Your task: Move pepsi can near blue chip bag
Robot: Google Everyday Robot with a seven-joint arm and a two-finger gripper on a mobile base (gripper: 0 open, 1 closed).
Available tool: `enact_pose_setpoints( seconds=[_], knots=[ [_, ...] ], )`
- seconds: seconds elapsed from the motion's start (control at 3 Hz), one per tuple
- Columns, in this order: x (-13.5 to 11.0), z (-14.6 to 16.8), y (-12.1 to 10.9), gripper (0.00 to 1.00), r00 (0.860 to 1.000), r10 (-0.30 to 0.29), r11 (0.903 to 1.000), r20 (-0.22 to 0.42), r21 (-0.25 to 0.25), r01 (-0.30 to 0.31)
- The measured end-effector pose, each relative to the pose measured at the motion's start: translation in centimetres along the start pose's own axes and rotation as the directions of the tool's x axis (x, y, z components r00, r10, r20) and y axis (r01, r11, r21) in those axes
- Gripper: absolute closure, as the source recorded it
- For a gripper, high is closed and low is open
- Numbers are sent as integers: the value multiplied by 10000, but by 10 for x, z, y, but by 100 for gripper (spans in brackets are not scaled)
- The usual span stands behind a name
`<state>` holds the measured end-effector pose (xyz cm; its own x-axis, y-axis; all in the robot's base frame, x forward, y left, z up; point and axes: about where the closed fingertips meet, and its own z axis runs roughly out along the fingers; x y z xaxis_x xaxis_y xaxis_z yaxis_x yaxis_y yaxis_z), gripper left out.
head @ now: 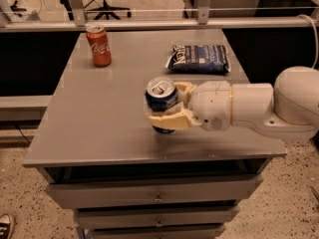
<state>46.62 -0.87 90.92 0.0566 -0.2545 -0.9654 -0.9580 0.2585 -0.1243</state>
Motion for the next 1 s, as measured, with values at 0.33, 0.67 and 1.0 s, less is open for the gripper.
enact_pose_setpoints(
  seconds=[0.33, 0.67, 1.0],
  knots=[
    [3, -39, -53, 100, 9987, -503, 9933, -125, 1038, 513],
    [15, -68, -105, 100, 9980, -636, 9784, 57, 1972, 613],
    [34, -78, -147, 100, 9977, -663, 9637, 132, 2599, 606]
  ],
)
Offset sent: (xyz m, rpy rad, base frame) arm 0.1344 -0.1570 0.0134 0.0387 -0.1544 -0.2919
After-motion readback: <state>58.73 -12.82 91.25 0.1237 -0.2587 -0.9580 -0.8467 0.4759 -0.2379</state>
